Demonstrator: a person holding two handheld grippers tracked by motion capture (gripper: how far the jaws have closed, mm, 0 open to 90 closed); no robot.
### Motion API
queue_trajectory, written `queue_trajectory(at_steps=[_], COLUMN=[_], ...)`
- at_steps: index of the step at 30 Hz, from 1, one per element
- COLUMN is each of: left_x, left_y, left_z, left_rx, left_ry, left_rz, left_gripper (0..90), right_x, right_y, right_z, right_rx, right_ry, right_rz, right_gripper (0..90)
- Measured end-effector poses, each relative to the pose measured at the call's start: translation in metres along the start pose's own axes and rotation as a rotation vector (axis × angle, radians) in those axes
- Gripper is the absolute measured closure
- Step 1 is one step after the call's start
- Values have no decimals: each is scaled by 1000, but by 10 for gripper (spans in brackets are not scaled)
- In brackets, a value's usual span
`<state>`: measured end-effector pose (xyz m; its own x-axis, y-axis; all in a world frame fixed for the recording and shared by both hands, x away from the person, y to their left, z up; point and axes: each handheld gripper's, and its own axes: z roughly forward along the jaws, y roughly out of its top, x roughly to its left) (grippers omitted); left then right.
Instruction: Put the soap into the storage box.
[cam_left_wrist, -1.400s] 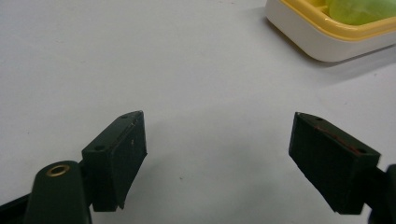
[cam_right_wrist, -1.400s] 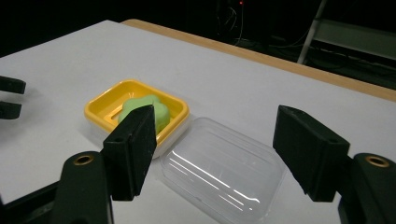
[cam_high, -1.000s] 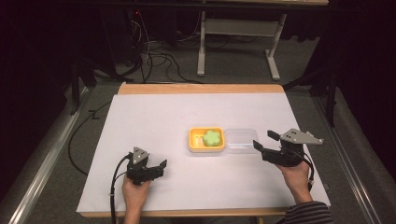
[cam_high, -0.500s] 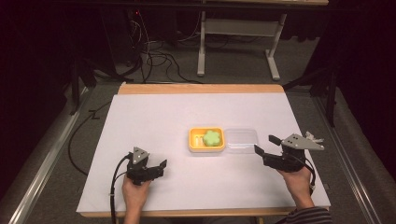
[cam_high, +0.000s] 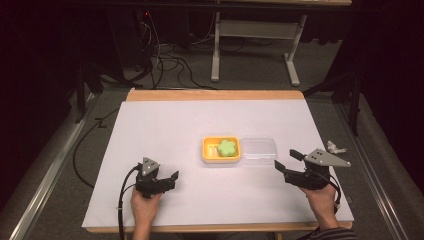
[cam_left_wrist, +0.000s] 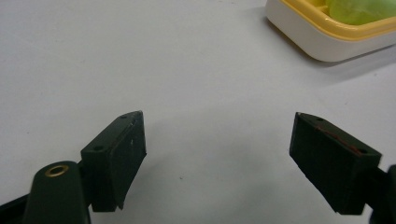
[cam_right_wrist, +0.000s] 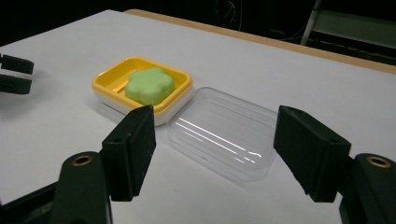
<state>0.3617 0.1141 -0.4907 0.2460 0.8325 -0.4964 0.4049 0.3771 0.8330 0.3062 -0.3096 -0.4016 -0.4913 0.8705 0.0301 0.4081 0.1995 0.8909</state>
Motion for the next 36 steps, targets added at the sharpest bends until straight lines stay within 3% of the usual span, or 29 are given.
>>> queue_trajectory(at_steps=[36], left_x=[0], left_y=[0], left_z=[0], left_rx=[-1], left_ry=[1], left_rz=[-4], left_gripper=[194], right_x=[3], right_y=[-32], right_z=[13], right_rx=[56], right_ry=[20], right_rz=[60], right_gripper=[311])
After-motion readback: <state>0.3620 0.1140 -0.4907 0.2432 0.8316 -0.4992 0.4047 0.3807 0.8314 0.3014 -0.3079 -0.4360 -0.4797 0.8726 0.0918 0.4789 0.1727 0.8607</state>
